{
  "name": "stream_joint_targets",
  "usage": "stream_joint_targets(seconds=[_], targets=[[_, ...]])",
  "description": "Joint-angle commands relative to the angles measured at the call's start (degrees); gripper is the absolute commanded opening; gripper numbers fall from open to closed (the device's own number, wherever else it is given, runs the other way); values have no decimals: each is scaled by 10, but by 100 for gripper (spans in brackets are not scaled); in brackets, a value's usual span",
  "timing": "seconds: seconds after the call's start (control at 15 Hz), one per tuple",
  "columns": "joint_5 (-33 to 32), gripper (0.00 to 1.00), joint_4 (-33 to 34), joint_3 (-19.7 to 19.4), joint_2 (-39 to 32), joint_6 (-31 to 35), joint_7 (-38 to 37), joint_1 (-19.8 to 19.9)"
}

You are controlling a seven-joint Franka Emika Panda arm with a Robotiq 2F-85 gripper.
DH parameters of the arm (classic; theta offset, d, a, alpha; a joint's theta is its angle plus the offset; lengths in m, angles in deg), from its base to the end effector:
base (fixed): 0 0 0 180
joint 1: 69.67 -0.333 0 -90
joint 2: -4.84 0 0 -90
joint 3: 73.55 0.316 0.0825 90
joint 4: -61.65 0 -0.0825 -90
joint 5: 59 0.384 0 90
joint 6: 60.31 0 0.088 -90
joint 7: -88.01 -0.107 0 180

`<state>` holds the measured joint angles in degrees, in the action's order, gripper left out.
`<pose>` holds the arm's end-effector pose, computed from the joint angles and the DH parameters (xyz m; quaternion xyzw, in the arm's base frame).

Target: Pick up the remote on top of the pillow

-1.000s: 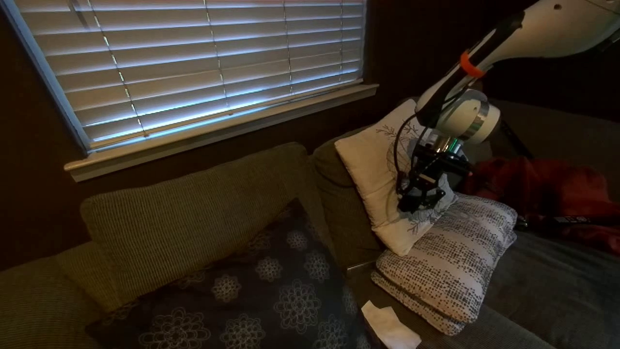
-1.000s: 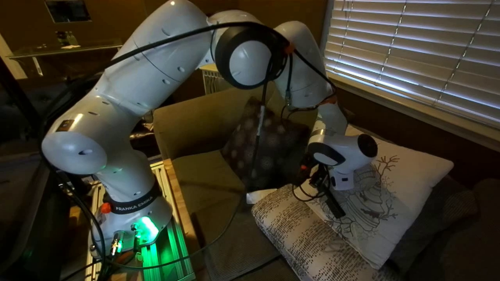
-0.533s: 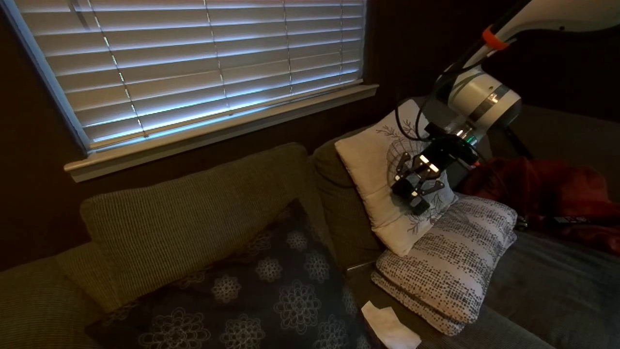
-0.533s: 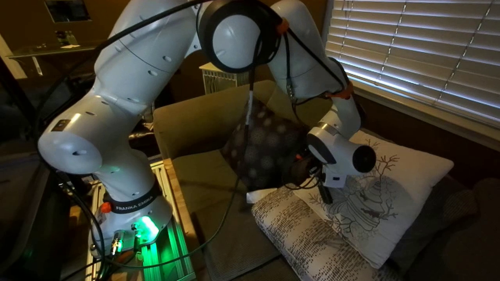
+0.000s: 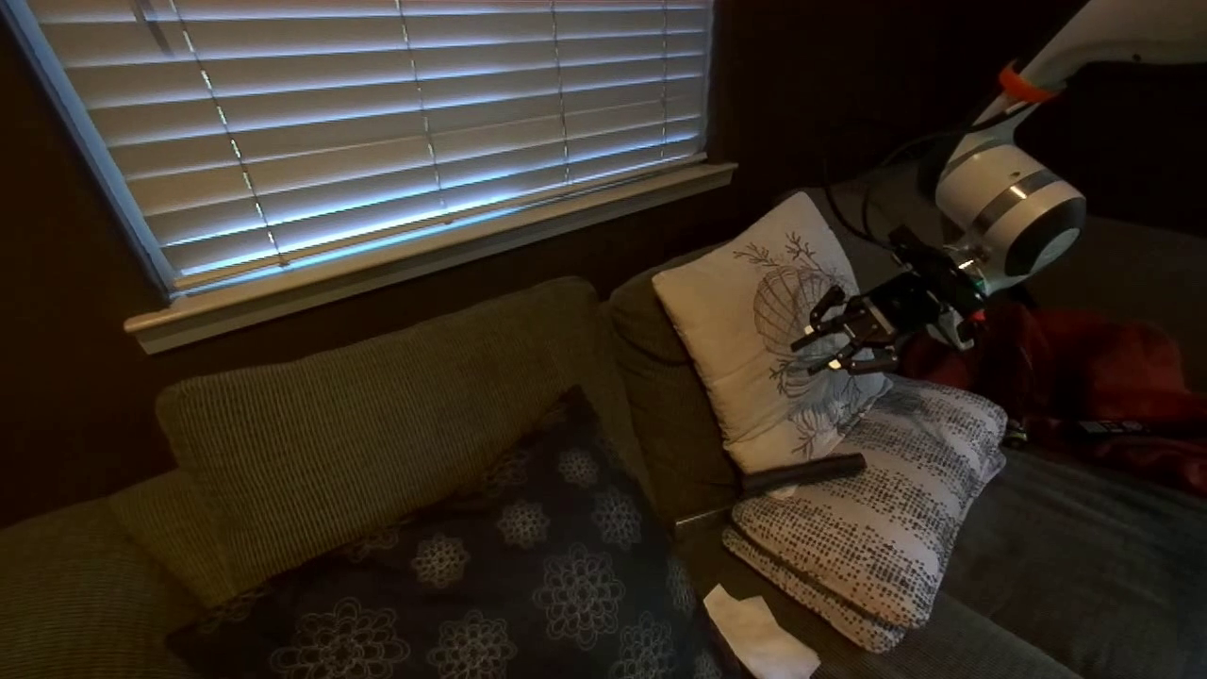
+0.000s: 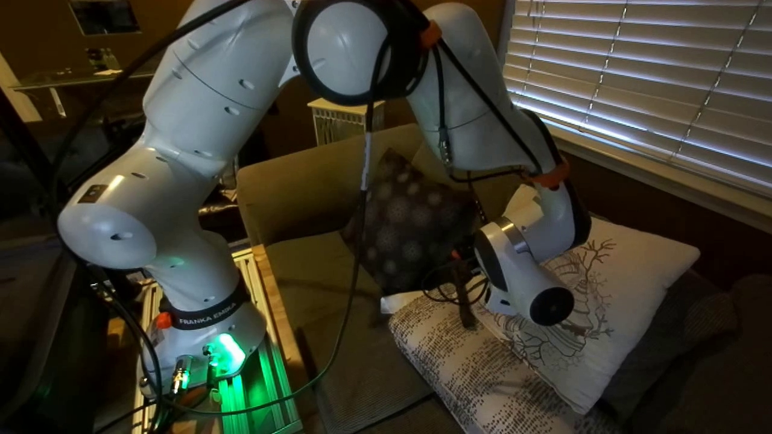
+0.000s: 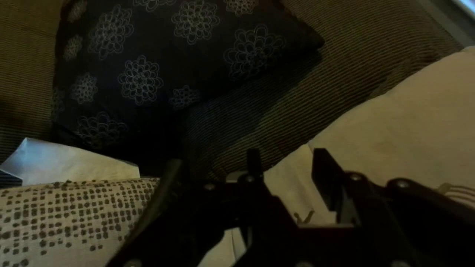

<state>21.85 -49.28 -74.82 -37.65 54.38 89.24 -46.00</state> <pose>0.5389 -0.1852 0.0872 -0.6150 0.5896 0.1397 0.5047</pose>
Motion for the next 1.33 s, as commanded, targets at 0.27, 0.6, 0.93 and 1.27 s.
stream_joint_targets(seconds=[0.27,0.6,0.93,1.27], targets=[[15,67,-25,-83,10,13,48,-58],[-55,99,-29,-106,19,119,31,-136],[-183,100,-17,-101,7,154,-52,-183],[-283,100,-25,-97,14,172,-106,-205]])
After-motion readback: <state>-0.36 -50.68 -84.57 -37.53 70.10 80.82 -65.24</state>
